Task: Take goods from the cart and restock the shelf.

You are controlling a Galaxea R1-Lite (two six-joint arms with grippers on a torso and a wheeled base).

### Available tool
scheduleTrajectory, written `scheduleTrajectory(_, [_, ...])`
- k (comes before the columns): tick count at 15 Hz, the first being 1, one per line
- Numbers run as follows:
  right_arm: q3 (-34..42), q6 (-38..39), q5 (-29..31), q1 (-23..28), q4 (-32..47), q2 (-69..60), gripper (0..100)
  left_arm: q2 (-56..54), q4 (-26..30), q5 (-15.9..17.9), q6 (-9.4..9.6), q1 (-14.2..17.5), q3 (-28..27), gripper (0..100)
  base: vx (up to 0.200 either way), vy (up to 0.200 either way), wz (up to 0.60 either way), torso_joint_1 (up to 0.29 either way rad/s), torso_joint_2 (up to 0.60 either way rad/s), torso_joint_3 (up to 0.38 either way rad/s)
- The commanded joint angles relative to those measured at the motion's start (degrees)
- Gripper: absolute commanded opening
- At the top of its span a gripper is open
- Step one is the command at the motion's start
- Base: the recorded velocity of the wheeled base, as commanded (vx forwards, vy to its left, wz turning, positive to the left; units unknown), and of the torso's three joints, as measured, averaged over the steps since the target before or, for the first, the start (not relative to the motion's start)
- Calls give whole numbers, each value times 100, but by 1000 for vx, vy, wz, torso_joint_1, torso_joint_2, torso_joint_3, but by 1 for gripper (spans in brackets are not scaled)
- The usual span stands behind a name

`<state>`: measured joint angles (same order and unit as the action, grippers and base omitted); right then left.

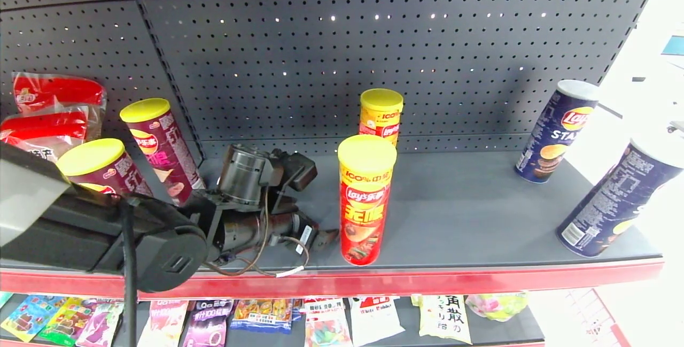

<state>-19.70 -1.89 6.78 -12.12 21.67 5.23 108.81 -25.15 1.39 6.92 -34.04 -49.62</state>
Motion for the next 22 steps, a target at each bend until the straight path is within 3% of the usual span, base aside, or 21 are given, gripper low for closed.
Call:
scheduleTrajectory(1, [1,-4,-1,-1,3,40,100,131,1,10,-7,-42,-171,100,0,0,0,0,0,0])
scheduleTrajectory(22, [63,119,8,-1,-32,40,100,184,335,10,-33,-182,-452,100,0,0,0,0,0,0])
